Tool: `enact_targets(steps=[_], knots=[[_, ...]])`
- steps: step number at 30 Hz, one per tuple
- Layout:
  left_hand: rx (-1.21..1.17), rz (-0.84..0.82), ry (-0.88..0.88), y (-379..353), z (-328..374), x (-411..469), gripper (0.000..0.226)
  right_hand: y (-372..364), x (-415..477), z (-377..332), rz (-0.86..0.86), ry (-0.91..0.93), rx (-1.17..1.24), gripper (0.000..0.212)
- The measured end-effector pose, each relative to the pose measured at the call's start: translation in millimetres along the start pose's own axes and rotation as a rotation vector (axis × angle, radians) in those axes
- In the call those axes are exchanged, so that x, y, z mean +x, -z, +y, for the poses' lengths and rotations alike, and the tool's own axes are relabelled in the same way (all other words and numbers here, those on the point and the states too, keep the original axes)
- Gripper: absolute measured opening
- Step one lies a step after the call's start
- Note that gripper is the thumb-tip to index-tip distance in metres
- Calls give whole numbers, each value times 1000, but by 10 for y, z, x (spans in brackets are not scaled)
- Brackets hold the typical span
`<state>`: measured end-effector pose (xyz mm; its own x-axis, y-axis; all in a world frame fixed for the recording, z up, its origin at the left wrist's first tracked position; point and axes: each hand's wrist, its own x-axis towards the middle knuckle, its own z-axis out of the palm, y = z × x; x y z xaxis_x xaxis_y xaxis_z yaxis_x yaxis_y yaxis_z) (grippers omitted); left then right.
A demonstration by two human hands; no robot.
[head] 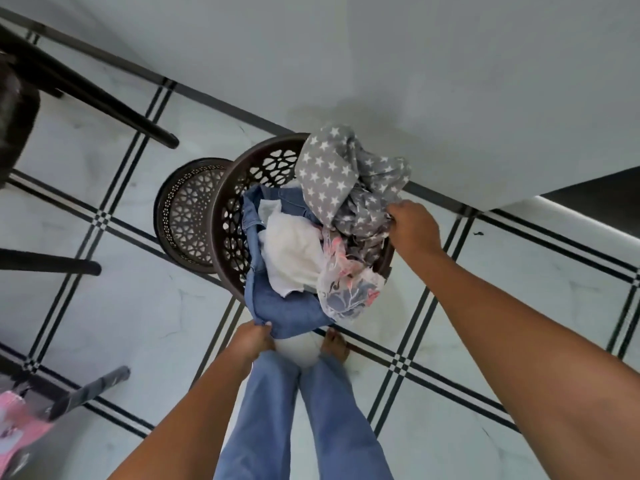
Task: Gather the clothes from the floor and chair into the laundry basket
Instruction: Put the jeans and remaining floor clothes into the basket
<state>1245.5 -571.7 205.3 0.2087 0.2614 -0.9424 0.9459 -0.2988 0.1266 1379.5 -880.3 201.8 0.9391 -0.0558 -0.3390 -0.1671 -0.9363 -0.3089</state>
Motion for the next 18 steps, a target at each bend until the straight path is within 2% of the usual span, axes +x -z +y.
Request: enact_targets(steps=[2,3,5,7,9,10,11,12,14,15,16,17,18], knots=[[11,-38,16,13,50,-123,13,53,-15,-144,-9,34,-48,31],[-22,-53,36,27,86,-174,14,66,-41,-250,-38,20,37,35],[-183,-109,67,55,249,-317,20,139,-134,-537,-197,-113,516,41],[-363,-172,12,153,525,-475,27,265,-348,-897,-383,-257,1017,41],[-587,-209,-101,288,846,-545,31,367,-542,-1173,-550,-231,1228,35],[-697,-212,-155,364,1013,-515,33,358,-604,-1237,-569,-176,1270,33],[-765,-235,-219,434,1167,-495,34,327,-670,-1263,-540,-123,1278,31],[-782,-268,-265,470,1310,-519,36,236,-711,-1222,-437,-95,1253,28],[-663,-316,-302,484,1494,-475,35,68,-795,-1083,-56,-201,1129,23],[-552,-320,-347,445,1552,-412,29,-35,-842,-970,132,-331,1068,25],[-389,-306,-418,403,1571,-285,34,-185,-887,-816,277,-472,1006,28],[-182,-271,-479,359,1552,-154,49,-312,-947,-657,348,-597,930,30],[45,-237,-530,310,1501,-43,64,-442,-996,-504,334,-681,858,34]])
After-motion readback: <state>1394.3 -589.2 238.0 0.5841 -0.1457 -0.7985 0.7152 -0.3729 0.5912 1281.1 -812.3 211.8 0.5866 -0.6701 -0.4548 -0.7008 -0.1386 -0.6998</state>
